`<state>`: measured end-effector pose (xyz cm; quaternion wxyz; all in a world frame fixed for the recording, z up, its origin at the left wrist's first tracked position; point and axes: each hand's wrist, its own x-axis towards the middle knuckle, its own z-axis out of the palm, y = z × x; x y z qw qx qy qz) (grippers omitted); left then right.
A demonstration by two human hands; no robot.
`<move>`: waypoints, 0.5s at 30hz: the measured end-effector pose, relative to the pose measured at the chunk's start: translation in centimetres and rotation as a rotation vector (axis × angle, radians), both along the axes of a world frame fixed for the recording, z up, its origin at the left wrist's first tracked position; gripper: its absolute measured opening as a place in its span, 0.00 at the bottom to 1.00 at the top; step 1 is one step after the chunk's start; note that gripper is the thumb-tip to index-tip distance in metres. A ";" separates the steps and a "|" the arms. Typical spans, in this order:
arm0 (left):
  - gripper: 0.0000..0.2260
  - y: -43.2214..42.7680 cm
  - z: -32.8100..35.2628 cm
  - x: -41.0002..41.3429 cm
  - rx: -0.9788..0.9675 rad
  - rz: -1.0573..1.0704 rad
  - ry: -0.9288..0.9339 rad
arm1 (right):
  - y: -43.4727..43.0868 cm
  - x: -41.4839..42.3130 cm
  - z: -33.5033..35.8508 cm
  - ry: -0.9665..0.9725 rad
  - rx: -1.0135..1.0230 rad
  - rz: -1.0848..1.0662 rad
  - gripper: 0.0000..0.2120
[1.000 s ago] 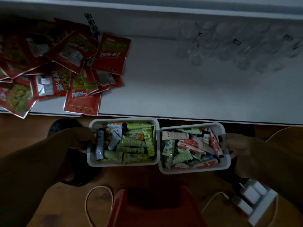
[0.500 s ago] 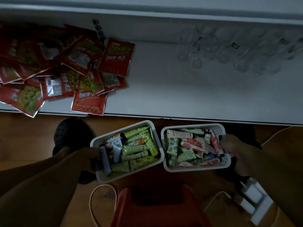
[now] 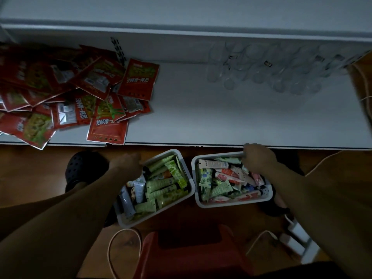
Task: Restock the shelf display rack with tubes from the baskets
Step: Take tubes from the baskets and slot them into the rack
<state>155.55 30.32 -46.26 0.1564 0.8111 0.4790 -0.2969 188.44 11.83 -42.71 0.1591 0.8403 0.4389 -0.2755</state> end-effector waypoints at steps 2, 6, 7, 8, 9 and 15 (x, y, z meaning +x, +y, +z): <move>0.13 -0.4 -0.4 1.0 -0.067 -0.051 0.017 | 0.7 -1.2 -0.6 0.053 0.044 0.123 0.12; 0.11 -0.7 -1.3 1.7 -0.067 -0.090 0.008 | 1.3 -2.8 -2.3 0.098 0.017 0.244 0.18; 0.12 -0.7 -1.5 1.8 -0.045 -0.118 -0.009 | 1.3 -3.1 -2.8 0.112 0.035 0.264 0.19; 0.12 -0.8 -1.2 1.9 -0.011 -0.143 -0.017 | 1.3 -3.5 -3.0 0.136 0.040 0.261 0.20; 0.13 -0.8 -1.5 1.9 0.001 -0.150 -0.023 | 1.3 -3.6 -3.4 0.160 0.056 0.251 0.19; 0.13 -0.3 -1.9 2.6 0.125 -0.153 -0.057 | 2.2 -3.7 -4.1 0.189 0.086 0.257 0.21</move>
